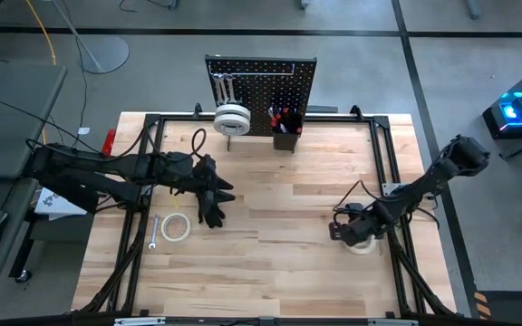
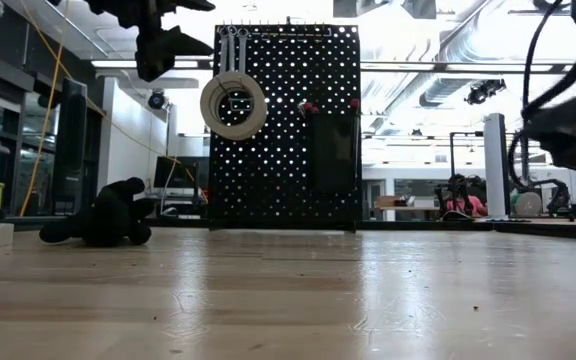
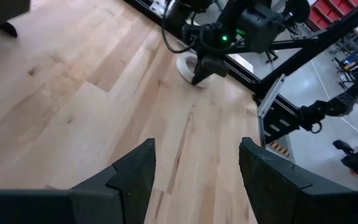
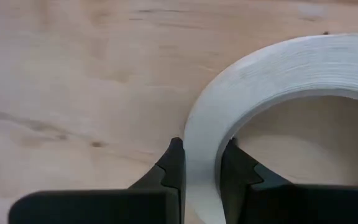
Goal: Hang tools onto peg board
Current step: Hang the right tape onto the peg board
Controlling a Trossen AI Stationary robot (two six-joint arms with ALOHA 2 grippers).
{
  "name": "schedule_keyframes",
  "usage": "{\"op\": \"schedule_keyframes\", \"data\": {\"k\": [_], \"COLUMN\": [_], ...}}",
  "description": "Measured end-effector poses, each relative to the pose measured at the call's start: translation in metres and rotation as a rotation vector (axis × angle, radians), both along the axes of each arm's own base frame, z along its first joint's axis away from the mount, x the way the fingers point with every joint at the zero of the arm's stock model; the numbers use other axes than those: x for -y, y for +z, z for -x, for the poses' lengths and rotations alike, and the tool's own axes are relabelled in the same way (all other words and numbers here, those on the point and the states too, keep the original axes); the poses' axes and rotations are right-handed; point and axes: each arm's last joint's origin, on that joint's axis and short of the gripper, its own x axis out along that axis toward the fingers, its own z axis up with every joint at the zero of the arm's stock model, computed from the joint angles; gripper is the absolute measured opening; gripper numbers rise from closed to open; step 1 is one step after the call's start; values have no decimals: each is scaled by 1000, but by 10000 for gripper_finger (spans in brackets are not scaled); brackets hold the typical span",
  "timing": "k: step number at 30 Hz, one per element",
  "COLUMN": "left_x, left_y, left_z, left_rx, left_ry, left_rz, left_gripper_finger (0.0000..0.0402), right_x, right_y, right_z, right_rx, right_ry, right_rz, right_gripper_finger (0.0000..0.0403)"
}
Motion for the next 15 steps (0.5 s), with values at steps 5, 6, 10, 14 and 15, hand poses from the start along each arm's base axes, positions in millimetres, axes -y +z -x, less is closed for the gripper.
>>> {"op": "schedule_keyframes", "data": {"k": [5, 6, 10, 14, 15], "left_x": [4, 4, 4, 4, 4], "left_y": [0, 0, 0, 0, 0], "left_z": [0, 0, 0, 0, 0], "left_rx": [-2, -2, -2, -1, -1], "left_ry": [-17, -17, -16, -14, -13], "left_rz": [16, 16, 16, 15, 13], "left_gripper_finger": [211, 211, 211, 211, 211], "right_x": [-2, -3, -3, 2, 4], "right_y": [9, 12, 26, 37, 38], "right_z": [-11, -13, -12, 2, 5], "right_rx": [196, 216, 153, -71, -114], "right_ry": [27, 28, 43, 32, 29], "right_rz": [43, 45, 91, 140, 149], "right_gripper_finger": [43, 43, 43, 43, 43]}}
